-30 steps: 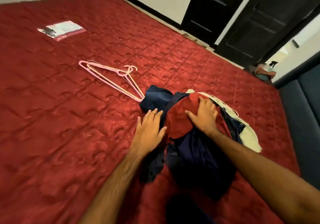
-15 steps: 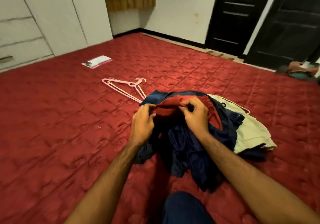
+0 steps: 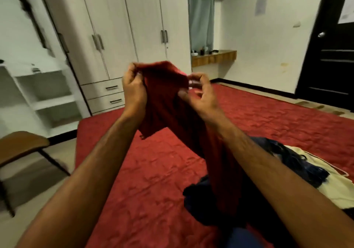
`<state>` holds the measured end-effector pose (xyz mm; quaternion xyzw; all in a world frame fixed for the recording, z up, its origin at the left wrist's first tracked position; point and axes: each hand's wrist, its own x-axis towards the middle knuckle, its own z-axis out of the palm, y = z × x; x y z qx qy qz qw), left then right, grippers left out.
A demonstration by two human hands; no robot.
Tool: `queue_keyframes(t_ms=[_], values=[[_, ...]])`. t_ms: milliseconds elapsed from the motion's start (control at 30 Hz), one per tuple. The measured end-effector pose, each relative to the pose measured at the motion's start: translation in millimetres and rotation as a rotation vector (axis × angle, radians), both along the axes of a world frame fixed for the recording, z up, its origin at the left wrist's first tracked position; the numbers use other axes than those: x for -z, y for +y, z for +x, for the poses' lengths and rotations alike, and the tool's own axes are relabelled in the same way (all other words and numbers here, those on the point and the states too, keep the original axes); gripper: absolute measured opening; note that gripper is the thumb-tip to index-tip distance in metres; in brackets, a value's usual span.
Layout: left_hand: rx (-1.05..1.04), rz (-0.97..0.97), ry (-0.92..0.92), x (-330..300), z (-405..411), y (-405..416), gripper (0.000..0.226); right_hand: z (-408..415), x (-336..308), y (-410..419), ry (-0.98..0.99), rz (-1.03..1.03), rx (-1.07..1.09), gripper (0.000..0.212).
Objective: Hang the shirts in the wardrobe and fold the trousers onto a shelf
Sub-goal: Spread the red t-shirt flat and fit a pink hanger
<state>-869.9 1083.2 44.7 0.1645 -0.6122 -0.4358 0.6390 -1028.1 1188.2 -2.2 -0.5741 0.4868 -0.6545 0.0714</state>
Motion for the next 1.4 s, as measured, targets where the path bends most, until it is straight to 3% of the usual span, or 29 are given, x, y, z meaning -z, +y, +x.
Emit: queue_keyframes(t_ms=[67, 100, 200, 267, 367, 467, 600, 667, 733, 800, 900, 933, 1000, 1067, 1133, 1233, 1300, 1400], values=[[-0.116, 0.062, 0.064, -23, 33, -8, 0.032, 12, 38, -13, 0.042, 0.306, -0.112, 0.076], [-0.149, 0.08, 0.062, -29, 46, -13, 0.034, 19, 66, -17, -0.011, 0.46, -0.236, 0.075], [-0.217, 0.053, -0.105, -25, 84, -10, 0.041, 60, 138, -19, -0.029, 0.744, -0.451, 0.01], [-0.273, 0.023, -0.215, -11, 116, -13, 0.039, 78, 151, -24, -0.112, 0.707, -0.386, 0.008], [-0.395, 0.075, -0.242, 4, 178, -34, 0.036, 78, 124, -35, -0.216, 0.553, -0.258, 0.009], [-0.539, 0.143, -0.291, 15, 233, -55, 0.033, 57, 75, -38, -0.417, 0.514, -0.358, 0.018], [-0.677, 0.153, -0.451, 39, 268, -74, 0.027, 39, 22, -29, -0.234, 0.673, -0.583, 0.028], [-0.759, 0.161, -0.64, 64, 277, -79, 0.025, 35, 17, -25, -0.19, 0.784, -0.698, 0.038], [-0.802, 0.134, -0.95, 99, 279, -76, 0.023, 36, 31, -24, -0.2, 0.823, -0.752, 0.038], [-0.671, 0.112, -1.096, 129, 269, -61, 0.026, 48, 53, -26, -0.267, 0.799, -0.709, 0.026], [-0.191, 0.248, -0.984, 153, 232, -16, 0.01, 75, 85, -33, -0.35, 0.77, -0.6, 0.032], [0.007, 0.358, -0.928, 155, 216, 0, 0.018, 85, 93, -33, -0.354, 0.778, -0.601, 0.036], [0.355, 0.569, -0.833, 161, 186, 26, 0.056, 108, 104, -25, -0.345, 0.802, -0.693, 0.046], [0.531, 0.708, -0.673, 165, 168, 44, 0.069, 132, 108, -11, -0.332, 0.817, -0.871, 0.056], [0.53, 0.747, -0.49, 167, 162, 53, 0.052, 145, 111, -1, -0.336, 0.83, -1.064, 0.064], [0.418, 0.615, -0.376, 168, 169, 44, 0.021, 132, 113, 2, -0.27, 0.85, -1.241, 0.066], [0.391, 0.573, -0.39, 161, 175, 36, 0.018, 118, 114, -4, -0.261, 0.785, -1.105, 0.055], [0.405, 0.548, -0.411, 135, 184, 36, 0.019, 106, 116, -17, -0.265, 0.533, -0.682, 0.042]])
